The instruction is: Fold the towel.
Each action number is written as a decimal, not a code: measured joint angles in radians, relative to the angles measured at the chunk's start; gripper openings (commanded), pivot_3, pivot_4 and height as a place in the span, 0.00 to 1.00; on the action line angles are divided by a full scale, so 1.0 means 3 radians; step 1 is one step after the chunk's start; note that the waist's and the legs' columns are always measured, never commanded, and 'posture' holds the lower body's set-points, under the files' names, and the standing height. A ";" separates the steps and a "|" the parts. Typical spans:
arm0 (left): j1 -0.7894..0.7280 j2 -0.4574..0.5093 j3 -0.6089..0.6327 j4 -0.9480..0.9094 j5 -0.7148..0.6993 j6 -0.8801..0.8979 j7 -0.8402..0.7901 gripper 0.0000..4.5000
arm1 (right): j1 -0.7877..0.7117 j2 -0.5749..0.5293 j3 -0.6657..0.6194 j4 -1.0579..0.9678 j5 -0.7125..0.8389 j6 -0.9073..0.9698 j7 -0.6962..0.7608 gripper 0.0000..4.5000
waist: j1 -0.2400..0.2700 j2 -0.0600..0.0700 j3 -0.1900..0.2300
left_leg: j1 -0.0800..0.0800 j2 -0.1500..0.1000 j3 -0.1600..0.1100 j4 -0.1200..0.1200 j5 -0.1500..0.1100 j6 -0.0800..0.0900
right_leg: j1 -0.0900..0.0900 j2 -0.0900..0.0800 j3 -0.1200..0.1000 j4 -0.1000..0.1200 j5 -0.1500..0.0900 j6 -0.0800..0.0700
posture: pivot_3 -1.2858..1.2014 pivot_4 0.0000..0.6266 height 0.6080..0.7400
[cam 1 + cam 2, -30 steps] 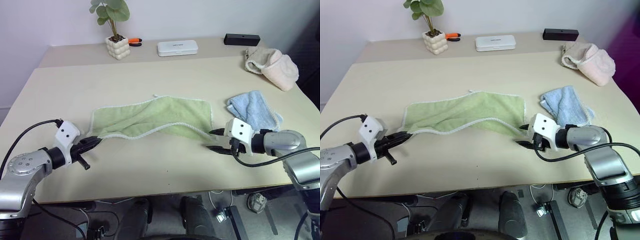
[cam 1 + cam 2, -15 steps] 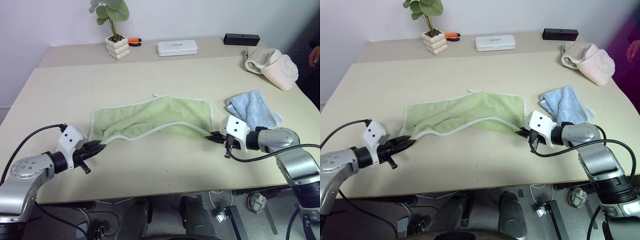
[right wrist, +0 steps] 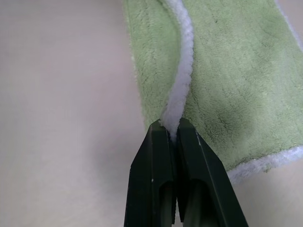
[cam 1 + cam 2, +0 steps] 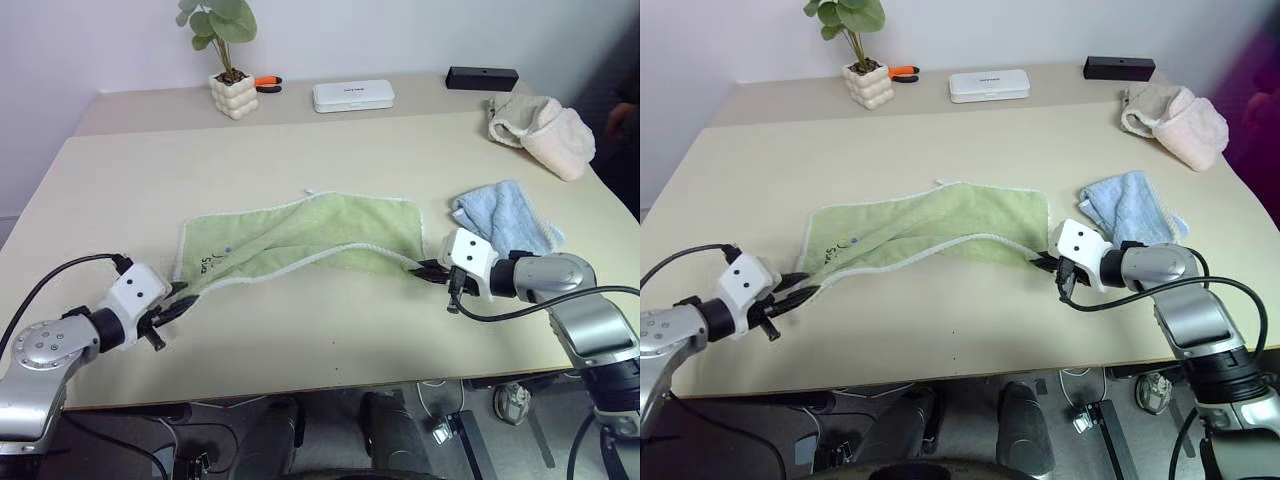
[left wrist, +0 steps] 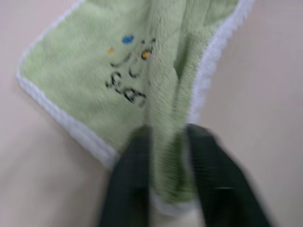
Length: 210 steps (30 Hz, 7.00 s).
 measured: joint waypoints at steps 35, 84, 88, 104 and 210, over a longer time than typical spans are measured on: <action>-0.1049 0.0205 -0.0364 0.0130 -0.0398 0.0285 -0.0682 0.97 | -0.1292 0.0093 -0.0060 0.1447 -0.0440 -0.0958 -0.0318 0.00 | -0.0117 0.0000 0.0003 | -0.0011 0.0026 0.0073 0.0002 -0.0018 0.0012 | -0.0044 0.0006 0.0009 0.0000 0.0028 -0.0002 | 0.52 0.24 1.00; -0.3532 -0.0377 -0.0365 0.2269 0.0467 -0.0806 0.1054 0.02 | -0.2269 0.0296 -0.0140 0.1877 -0.0729 -0.1225 -0.1070 0.00 | -0.0009 -0.0008 0.0005 | -0.0009 0.0046 0.0073 0.0033 -0.0008 -0.0022 | -0.0026 0.0042 0.0002 -0.0015 0.0060 -0.0019 | 0.52 0.24 1.00; -0.3723 -0.0262 -0.0276 0.2725 0.0468 -0.1093 0.1017 0.02 | -0.2421 0.0278 -0.0156 0.2037 -0.0701 -0.1422 -0.1025 0.00 | -0.0066 -0.0008 0.0006 | -0.0024 0.0046 0.0083 0.0033 -0.0017 -0.0018 | -0.0046 0.0040 0.0004 -0.0013 0.0060 -0.0016 | 0.52 0.24 1.00; 0.0104 0.0467 0.0766 0.0348 -0.0645 0.0165 -0.0769 0.02 | -0.0245 -0.0721 -0.0291 -0.0471 0.0746 0.0239 0.0675 0.00 | -0.0002 -0.0003 0.0010 | 0.0000 0.0076 0.0092 0.0053 -0.0042 0.0014 | -0.0016 0.0047 0.0008 -0.0016 0.0051 -0.0028 | 0.52 0.24 1.00; -0.0911 -0.0765 -0.1418 -0.0620 -0.0515 0.0382 -0.0231 0.66 | 0.0378 0.2106 -0.2000 -0.0579 0.4245 0.2644 -0.5138 0.01 | -0.0011 0.0005 -0.0006 | 0.0022 0.0099 0.0135 0.0050 -0.0051 0.0018 | 0.0004 0.0052 0.0012 -0.0015 0.0046 -0.0016 | 0.52 0.24 1.00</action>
